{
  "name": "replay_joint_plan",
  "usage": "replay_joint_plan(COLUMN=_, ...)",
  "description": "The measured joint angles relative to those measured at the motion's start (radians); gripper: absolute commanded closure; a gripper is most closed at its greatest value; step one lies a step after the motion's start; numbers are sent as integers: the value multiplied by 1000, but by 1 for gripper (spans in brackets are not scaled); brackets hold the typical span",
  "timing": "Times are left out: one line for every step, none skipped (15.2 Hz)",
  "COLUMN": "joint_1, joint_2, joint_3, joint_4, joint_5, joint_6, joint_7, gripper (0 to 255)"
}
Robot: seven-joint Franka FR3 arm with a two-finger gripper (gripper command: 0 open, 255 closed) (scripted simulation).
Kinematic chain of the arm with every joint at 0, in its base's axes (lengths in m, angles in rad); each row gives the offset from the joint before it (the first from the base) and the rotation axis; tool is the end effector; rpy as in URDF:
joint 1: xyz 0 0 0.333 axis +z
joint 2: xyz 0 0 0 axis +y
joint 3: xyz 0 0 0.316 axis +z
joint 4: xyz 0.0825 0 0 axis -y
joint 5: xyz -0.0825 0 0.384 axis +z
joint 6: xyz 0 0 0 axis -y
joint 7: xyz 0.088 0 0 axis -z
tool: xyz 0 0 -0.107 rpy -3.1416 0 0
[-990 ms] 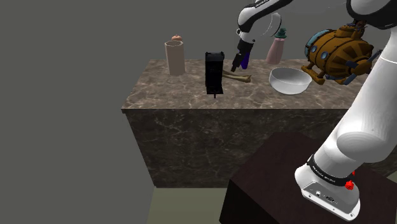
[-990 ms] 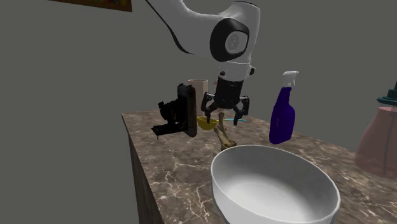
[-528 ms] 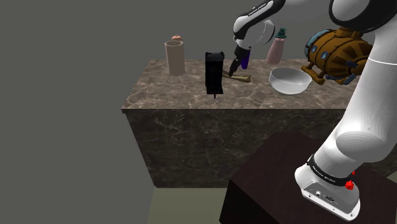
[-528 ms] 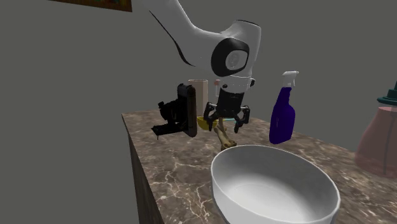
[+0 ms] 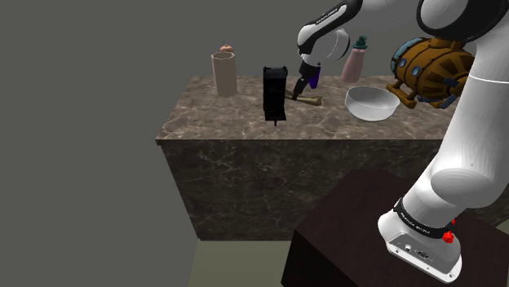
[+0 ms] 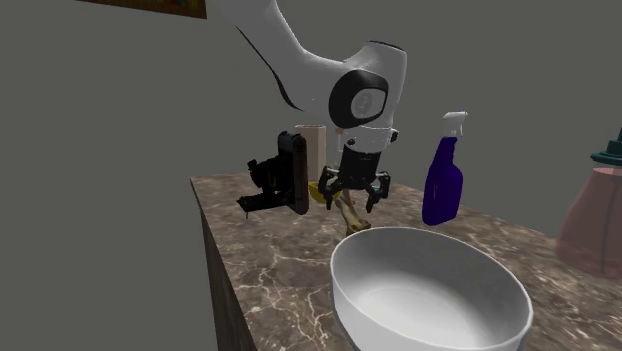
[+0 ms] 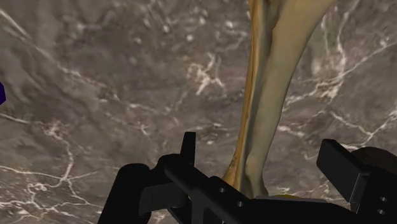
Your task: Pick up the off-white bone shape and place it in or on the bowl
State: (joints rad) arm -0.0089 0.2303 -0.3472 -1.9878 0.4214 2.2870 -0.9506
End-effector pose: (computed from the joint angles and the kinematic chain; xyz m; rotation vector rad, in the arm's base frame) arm 0.5724 -0.1948 0.3642 -2.9345 -0.5065 -0.3356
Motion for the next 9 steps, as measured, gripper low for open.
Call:
replay_joint_plan(joint_1=0, joint_2=0, joint_3=0, joint_4=0, joint_5=0, joint_6=0, joint_7=0, gripper=255)
replay_joint_plan(joint_1=0, joint_2=0, joint_3=0, joint_4=0, joint_5=0, joint_6=0, joint_7=0, gripper=255)
replay_joint_plan(joint_1=0, joint_2=0, joint_3=0, joint_4=0, joint_5=0, joint_6=0, joint_7=0, gripper=255)
replay_joint_plan(joint_1=0, joint_2=0, joint_3=0, joint_4=0, joint_5=0, joint_6=0, joint_7=0, gripper=255)
replay_joint_plan(joint_1=0, joint_2=0, joint_3=0, joint_4=0, joint_5=0, joint_6=0, joint_7=0, gripper=255)
replay_joint_plan(joint_1=0, joint_2=0, joint_3=0, joint_4=0, joint_5=0, joint_6=0, joint_7=0, gripper=255)
replay_joint_plan(joint_1=0, joint_2=0, joint_3=0, joint_4=0, joint_5=0, joint_6=0, joint_7=0, gripper=255)
replay_joint_plan(joint_1=0, joint_2=0, joint_3=0, joint_4=0, joint_5=0, joint_6=0, joint_7=0, gripper=255)
replay_joint_plan(joint_1=0, joint_2=0, joint_3=0, joint_4=0, joint_5=0, joint_6=0, joint_7=0, gripper=255)
